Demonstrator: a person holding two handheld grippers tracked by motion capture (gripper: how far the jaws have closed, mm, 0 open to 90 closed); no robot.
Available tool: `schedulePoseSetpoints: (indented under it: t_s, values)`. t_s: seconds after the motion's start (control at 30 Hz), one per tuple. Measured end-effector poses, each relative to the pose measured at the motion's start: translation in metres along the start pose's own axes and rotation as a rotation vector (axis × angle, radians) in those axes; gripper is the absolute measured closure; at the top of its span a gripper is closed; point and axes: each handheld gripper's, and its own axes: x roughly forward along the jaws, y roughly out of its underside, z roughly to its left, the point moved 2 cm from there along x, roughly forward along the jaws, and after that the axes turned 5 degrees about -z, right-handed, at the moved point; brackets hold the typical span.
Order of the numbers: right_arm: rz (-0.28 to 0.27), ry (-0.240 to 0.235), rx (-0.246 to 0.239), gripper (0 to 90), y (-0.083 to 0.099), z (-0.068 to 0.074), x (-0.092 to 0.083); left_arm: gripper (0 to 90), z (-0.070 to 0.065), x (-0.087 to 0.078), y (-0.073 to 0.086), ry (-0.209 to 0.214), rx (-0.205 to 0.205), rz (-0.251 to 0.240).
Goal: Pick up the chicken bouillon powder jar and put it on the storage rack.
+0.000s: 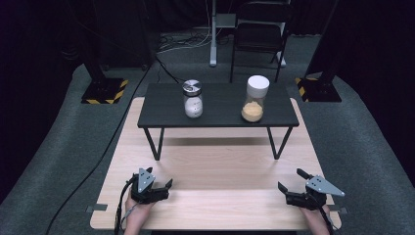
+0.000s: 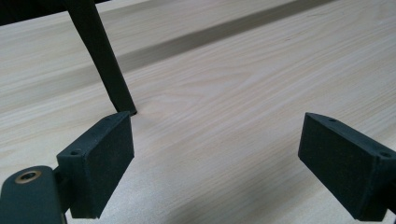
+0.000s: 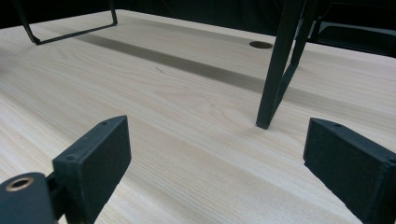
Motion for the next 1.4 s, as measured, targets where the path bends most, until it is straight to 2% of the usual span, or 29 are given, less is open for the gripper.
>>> schedulePoseSetpoints:
  t_s: [0.17, 0.37, 0.53, 1.4]
  values:
    - [0.017, -0.006, -0.014, 7.2, -0.0016, 0.0016, 0.0024, 10.2, 0.0001, 0.0001, -0.0002, 0.001, 0.001, 0.001]
    - [0.027, 0.0, 0.0, 7.8, -0.0012, -0.0007, 0.0034, 10.2, 0.0007, -0.0003, 0.0006, 0.002, -0.005, -0.004]
    - [0.022, 0.002, 0.008, 8.0, -0.0002, -0.0018, 0.0027, 10.3, -0.0005, -0.0003, -0.0001, 0.002, 0.007, 0.001]
    - [0.054, 0.0, 0.005, 8.3, -0.0012, -0.0036, 0.006, 10.3, -0.0008, 0.0002, -0.0005, 0.003, 0.007, 0.005]
